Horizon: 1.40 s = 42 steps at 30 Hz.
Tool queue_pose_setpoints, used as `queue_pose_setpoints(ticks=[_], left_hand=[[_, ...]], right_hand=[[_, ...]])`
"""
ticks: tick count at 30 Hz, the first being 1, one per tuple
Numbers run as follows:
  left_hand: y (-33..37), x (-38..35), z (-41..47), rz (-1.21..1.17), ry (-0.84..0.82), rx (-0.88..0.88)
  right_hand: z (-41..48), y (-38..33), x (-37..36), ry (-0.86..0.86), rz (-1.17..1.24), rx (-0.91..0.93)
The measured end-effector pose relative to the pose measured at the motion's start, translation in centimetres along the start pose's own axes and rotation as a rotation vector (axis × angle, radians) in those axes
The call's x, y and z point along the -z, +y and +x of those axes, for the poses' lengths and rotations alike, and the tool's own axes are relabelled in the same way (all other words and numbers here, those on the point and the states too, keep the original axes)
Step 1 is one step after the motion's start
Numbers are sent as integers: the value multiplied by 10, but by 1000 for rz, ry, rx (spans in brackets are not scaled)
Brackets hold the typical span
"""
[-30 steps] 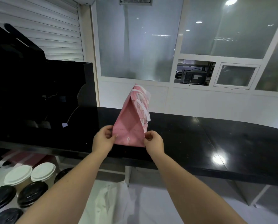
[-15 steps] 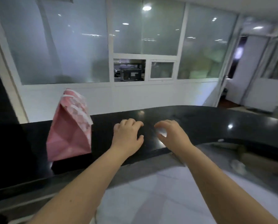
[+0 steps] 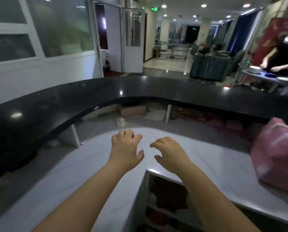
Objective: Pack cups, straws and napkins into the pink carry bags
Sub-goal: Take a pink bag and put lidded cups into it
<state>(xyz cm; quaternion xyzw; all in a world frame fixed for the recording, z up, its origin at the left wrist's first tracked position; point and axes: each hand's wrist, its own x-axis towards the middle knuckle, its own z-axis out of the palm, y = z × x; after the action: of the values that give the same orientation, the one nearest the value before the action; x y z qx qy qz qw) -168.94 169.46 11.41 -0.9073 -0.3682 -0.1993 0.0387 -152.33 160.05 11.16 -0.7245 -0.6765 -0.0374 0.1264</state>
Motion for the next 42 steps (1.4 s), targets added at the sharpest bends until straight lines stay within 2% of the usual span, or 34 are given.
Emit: queue_pose_setpoints(ticks=[6,12,16,20,24,31,39,42], left_hand=[[186,-52,4,-89,-93,-199],[424,-74,-20,-281,-135,-395],[564,-83,-53,-389,-175,-534],[675,-93,-96,-448,-313,-682],[758,-110,-138,-495,-411,-823],[910,-125,-161,-559,-471,-1065],[1106,-147,-153,-610,-539,-1275],[1183,-152,-149,-648,-538,-1317]], right_hand=[[-159,131,20,-13,-23,-293],[-365,253,77,103,8,-617],[-497,300,104,247,12,-816],[-600,319,108,216,23,-1014],[-681,326,100,221,36,-1202],[-802,359,111,283,-6,-1528],[-899,475,165,275,-111,-1737],[-938,521,189,341,-158,-1804]])
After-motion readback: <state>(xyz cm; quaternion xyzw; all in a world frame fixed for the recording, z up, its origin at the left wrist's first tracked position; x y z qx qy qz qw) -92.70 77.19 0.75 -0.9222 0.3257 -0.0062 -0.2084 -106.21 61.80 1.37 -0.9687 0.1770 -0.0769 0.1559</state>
